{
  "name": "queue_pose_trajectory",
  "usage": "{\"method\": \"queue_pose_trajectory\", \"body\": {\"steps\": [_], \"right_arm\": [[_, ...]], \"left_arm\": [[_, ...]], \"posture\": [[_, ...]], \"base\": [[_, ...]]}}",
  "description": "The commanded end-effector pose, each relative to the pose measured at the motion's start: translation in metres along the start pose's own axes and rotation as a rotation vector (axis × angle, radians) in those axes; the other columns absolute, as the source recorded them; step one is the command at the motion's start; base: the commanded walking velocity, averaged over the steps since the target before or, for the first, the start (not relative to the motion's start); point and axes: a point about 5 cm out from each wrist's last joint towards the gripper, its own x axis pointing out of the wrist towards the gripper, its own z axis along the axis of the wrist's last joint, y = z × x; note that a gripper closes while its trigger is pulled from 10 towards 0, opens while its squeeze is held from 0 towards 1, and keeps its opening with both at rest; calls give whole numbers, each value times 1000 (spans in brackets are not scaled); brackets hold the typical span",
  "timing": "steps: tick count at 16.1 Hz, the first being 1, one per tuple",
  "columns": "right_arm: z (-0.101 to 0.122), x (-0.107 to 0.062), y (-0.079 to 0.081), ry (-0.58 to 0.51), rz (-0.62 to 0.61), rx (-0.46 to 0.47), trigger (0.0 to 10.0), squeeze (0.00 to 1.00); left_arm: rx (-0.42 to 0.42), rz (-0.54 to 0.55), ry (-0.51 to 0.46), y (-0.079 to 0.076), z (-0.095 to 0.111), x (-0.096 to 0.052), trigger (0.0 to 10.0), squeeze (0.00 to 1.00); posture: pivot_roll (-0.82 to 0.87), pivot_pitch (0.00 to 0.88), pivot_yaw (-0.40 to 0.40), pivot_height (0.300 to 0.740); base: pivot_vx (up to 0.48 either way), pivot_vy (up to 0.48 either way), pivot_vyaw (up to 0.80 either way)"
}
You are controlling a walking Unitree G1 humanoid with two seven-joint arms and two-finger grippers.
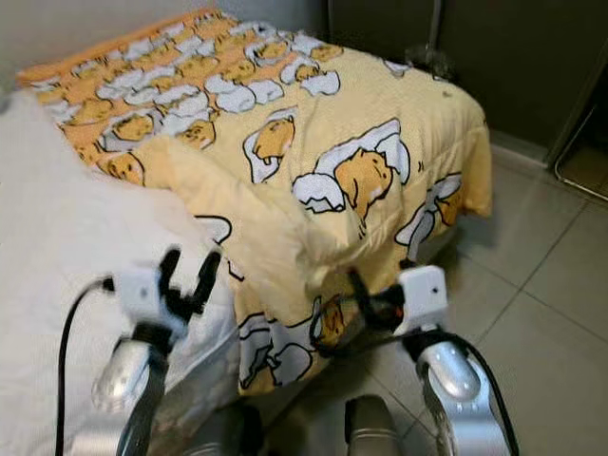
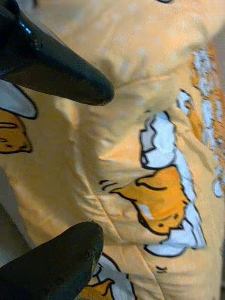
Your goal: Clean up the room
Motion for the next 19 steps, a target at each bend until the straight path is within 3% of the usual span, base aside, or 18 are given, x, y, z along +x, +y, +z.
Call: {"method": "queue_pose_trajectory", "body": {"steps": [1, 3, 4, 8, 15, 17, 19], "right_arm": [[2, 5, 4, -21, -5, 11, 10000, 0], [2, 12, 4, -33, -12, 16, 10000, 0], [2, 14, 4, -36, -13, 16, 10000, 0], [1, 19, 6, -51, 6, 11, 10000, 0], [5, 23, 4, -70, 18, -3, 10000, 0], [6, 18, 5, -75, 51, -13, 10000, 0], [2, 7, 15, -45, 185, -54, 10000, 0]], "left_arm": [[53, -7, 37, 5, -2, 0, 10000, 1000], [101, -60, 100, 3, -8, 1, 10000, 1000], [101, -60, 110, 4, -9, 2, 10000, 0], [110, -53, 136, 6, -12, 6, 10000, 0], [117, -43, 183, 12, -23, 9, 10000, 0], [97, -65, 242, 17, -36, 15, 10000, 0], [69, -126, 349, 17, -59, 27, 10000, 0]], "posture": [[-233, 0, 163, 663], [-233, 0, 166, 683], [-235, 0, 169, 693], [-234, 0, 168, 738], [-239, 0, 166, 740], [-247, 0, 152, 740], [-256, 0, 141, 740]], "base": [[0, 0, 0], [0, 0, 0], [0, 0, 0], [0, 0, 0], [0, 0, 0], [0, 0, 0], [0, 0, 0]]}}
